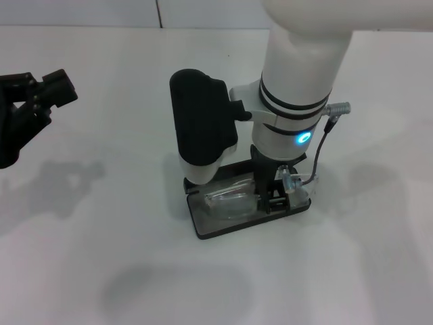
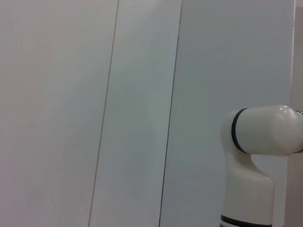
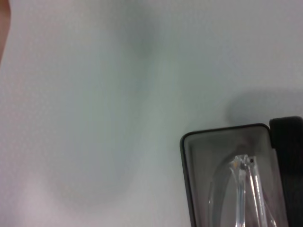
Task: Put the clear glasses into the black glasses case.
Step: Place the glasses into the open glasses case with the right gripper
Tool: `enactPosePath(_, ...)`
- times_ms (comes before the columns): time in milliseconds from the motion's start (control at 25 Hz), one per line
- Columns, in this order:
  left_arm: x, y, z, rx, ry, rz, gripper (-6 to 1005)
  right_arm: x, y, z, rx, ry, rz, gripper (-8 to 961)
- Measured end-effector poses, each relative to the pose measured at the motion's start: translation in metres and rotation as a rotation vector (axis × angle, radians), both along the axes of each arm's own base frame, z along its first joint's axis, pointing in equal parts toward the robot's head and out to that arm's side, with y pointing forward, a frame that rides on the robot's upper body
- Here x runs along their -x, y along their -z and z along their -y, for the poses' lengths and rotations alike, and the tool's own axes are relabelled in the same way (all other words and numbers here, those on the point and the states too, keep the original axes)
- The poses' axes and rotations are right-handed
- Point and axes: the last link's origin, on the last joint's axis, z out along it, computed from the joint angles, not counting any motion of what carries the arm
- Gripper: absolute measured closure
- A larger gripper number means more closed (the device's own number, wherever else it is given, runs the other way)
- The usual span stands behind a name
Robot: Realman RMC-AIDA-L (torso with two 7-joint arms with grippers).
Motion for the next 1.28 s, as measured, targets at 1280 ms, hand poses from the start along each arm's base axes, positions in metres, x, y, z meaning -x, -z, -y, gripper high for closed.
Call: enactPosePath(1280,0.002,-0.003,0.001,-0.010,-0.008,0.001,920,0.000,0.005,0.014,0.030,-0.146,0.027,825)
